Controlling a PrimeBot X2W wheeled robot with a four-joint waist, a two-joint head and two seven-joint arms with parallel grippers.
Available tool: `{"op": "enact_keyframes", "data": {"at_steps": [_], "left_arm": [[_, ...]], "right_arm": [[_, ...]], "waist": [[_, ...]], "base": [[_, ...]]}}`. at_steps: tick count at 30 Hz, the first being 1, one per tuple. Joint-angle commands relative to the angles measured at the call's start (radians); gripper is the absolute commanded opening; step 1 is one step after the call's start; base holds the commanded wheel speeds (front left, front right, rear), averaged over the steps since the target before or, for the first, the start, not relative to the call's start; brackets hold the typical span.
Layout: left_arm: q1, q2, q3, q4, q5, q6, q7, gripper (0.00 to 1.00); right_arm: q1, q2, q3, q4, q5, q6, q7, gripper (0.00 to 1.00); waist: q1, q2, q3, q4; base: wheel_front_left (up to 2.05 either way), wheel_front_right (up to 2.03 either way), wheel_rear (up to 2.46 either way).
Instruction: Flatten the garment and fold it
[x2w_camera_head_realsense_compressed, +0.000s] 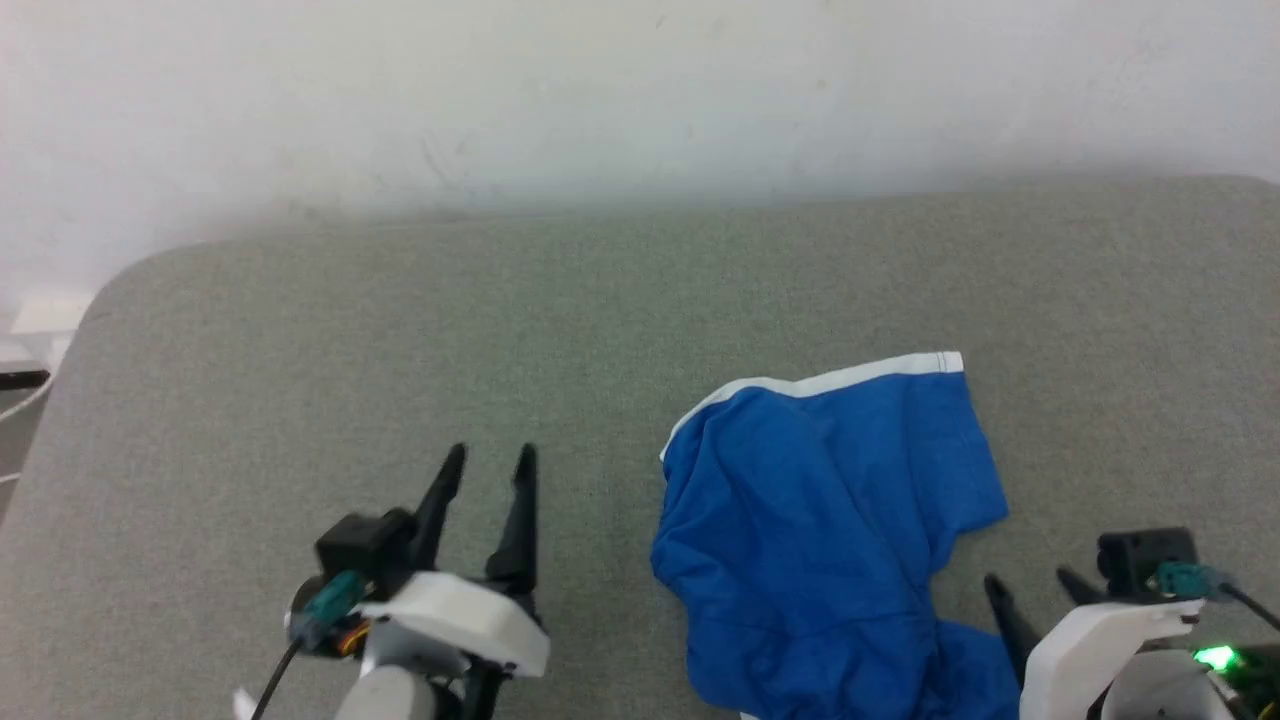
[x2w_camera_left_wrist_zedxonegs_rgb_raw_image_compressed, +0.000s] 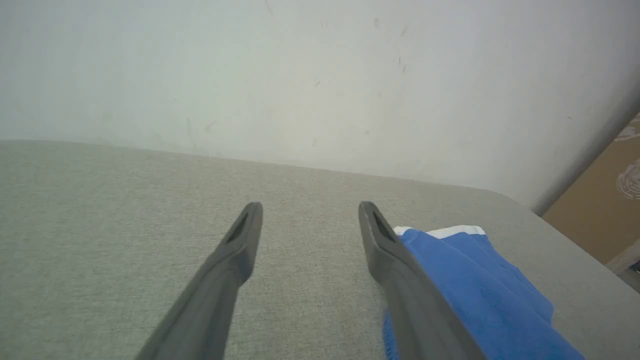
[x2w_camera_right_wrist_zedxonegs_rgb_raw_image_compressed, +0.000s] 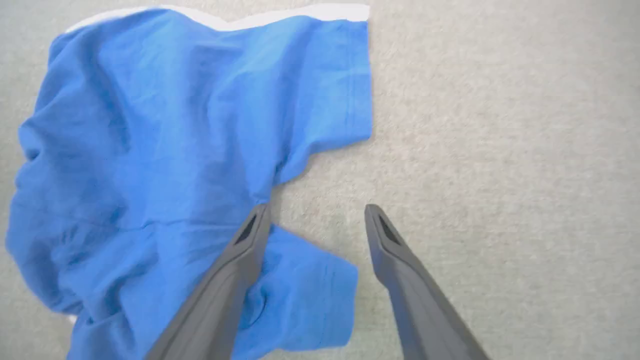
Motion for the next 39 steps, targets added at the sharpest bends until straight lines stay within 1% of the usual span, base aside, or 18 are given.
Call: {"op": "enact_keyframes", "data": {"at_steps": [1,5,11,12,15,18,20,21,22,24,28,30,33,34,35,36,37,39], "left_arm": [[-0.041,-0.004,-0.025,0.017,-0.012,-0.009,0.016,1.0],[-0.133,-0.004,-0.123,0.089,-0.068,-0.007,0.097,1.0],[-0.237,-0.004,-0.259,0.199,-0.172,0.038,0.291,1.0],[-0.249,-0.005,-0.276,0.213,-0.187,0.048,0.324,1.0],[-0.28,-0.005,-0.318,0.26,-0.212,0.097,0.432,1.0],[-0.298,-0.005,-0.351,0.318,-0.2,0.167,0.556,1.0],[-0.302,-0.001,-0.37,0.338,-0.196,0.186,0.636,1.0],[-0.302,0.003,-0.374,0.337,-0.197,0.188,0.658,0.38],[-0.3,0.008,-0.369,0.326,-0.199,0.192,0.659,0.0],[-0.292,0.028,-0.352,0.302,-0.195,0.212,0.637,0.0],[-0.259,0.076,-0.274,0.231,-0.202,0.276,0.55,0.0],[-0.236,0.11,-0.236,0.191,-0.201,0.308,0.522,0.0],[-0.191,0.163,-0.188,0.135,-0.205,0.349,0.516,0.0],[-0.175,0.179,-0.176,0.118,-0.209,0.357,0.518,0.0],[-0.159,0.19,-0.17,0.102,-0.216,0.356,0.527,0.0],[-0.143,0.192,-0.162,0.085,-0.235,0.349,0.536,0.85],[-0.129,0.192,-0.153,0.07,-0.251,0.343,0.537,1.0],[-0.109,0.198,-0.153,0.041,-0.258,0.325,0.52,1.0]], "right_arm": [[-0.026,0.005,-0.014,-0.005,-0.011,-0.001,-0.041,1.0],[-0.068,0.006,-0.018,0.017,0.011,-0.001,-0.137,1.0],[-0.11,0.007,0.01,0.057,0.03,-0.001,-0.183,1.0],[-0.114,0.007,0.015,0.062,0.034,-0.001,-0.186,1.0],[-0.12,0.007,0.022,0.07,0.039,-0.001,-0.193,1.0],[-0.124,0.007,0.026,0.074,0.049,-0.001,-0.196,1.0],[-0.126,0.007,0.027,0.075,0.053,-0.001,-0.194,1.0],[-0.128,0.007,0.027,0.074,0.055,-0.001,-0.195,1.0],[-0.129,0.007,0.027,0.074,0.057,-0.001,-0.195,1.0],[-0.13,0.007,0.027,0.073,0.06,-0.001,-0.196,1.0],[-0.132,0.007,0.021,0.076,0.065,-0.001,-0.197,1.0],[-0.135,0.007,0.014,0.079,0.065,-0.001,-0.199,1.0],[-0.144,0.007,0.008,0.084,0.066,-0.001,-0.203,1.0],[-0.149,0.007,0.006,0.087,0.069,-0.001,-0.207,1.0],[-0.155,0.007,0.004,0.09,0.075,-0.001,-0.214,1.0],[-0.164,0.007,0.002,0.096,0.08,-0.001,-0.221,1.0],[-0.173,0.007,0.004,0.105,0.085,-0.001,-0.228,1.0],[-0.197,0.007,0.015,0.13,0.107,-0.001,-0.245,1.0]], "waist": [[0.0001,-0.0001,0.028,-0.012],[0.0001,-0.0001,0.056,-0.026],[0.0001,-0.0001,0.081,-0.051],[0.0001,-0.0001,0.083,-0.054],[0.0001,-0.0001,0.088,-0.06],[0.0001,-0.0001,0.089,-0.063],[0.0001,-0.0001,0.087,-0.061],[0.0001,-0.0001,0.086,-0.06],[0.0001,-0.0001,0.085,-0.057],[0.0001,-0.0001,0.083,-0.05],[0.0001,-0.0001,0.076,-0.03],[0.0001,-0.0001,0.074,-0.02],[0.0001,-0.0001,0.073,-0.006],[0.0001,-0.0001,0.074,-0.003],[0.0001,-0.0001,0.076,0.001],[0.0001,-0.0001,0.078,0.004],[0.0001,-0.0001,0.08,0.008],[0.0001,-0.0001,0.084,0.016]], "base": [[0.0,0.0,0.0],[0.0,0.0,0.0],[0.0,0.0,0.0],[0.0,0.0,0.0],[0.0,0.0,0.0],[0.0,0.0,0.0],[0.0,0.0,0.0],[0.0,0.0,0.0],[0.0,0.0,0.0],[0.0,0.0,0.0],[0.0,0.0,0.0],[0.0,0.0,0.0],[0.0,0.0,0.0],[0.0,0.0,0.0],[0.0,0.0,0.0],[0.0,0.0,0.0],[0.0,0.0,0.0],[0.0,0.0,0.0]]}}
